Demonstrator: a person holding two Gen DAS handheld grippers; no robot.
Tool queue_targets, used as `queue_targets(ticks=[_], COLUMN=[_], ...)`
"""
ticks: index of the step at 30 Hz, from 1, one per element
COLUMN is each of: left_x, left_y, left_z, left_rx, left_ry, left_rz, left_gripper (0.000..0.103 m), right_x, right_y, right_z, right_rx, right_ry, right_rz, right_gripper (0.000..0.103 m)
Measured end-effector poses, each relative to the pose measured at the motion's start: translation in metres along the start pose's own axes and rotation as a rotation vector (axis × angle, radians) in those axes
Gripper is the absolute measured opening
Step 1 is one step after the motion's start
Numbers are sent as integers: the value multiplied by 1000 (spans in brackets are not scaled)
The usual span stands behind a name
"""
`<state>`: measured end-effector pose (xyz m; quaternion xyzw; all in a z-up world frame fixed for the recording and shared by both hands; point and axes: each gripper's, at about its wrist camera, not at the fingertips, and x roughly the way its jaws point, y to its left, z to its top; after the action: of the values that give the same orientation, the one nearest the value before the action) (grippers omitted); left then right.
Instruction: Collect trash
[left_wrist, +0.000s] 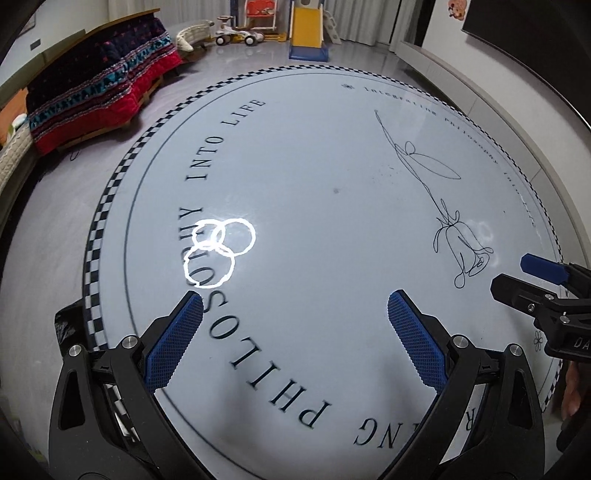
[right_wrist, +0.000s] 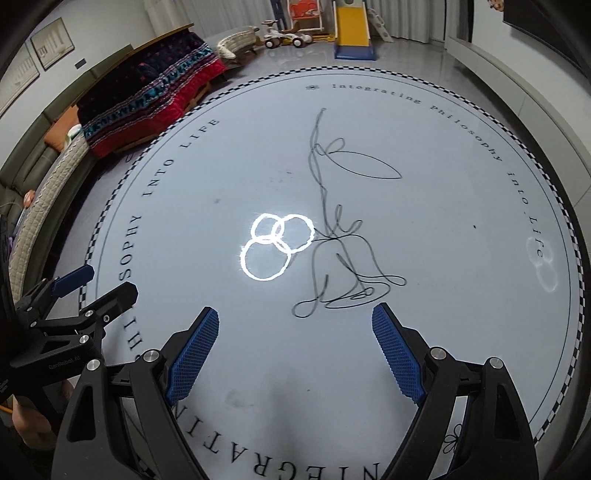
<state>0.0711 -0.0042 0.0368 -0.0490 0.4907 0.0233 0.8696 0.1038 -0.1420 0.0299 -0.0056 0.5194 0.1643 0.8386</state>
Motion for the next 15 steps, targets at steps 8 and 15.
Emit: queue_targets(ticks=[8,15], left_x=[35,56], left_y=[-28,-33], left_z=[4,9], left_rx=[67,72], left_ry=[7,-1], left_rz=[-8,-1], left_gripper=[97,97], right_x=[23,33], right_y=[-32,-47], right_z=[-12,-10], right_rx=[65,92], right_ry=[-26,-69], right_rz=[-71,-121], right_gripper=[85,86])
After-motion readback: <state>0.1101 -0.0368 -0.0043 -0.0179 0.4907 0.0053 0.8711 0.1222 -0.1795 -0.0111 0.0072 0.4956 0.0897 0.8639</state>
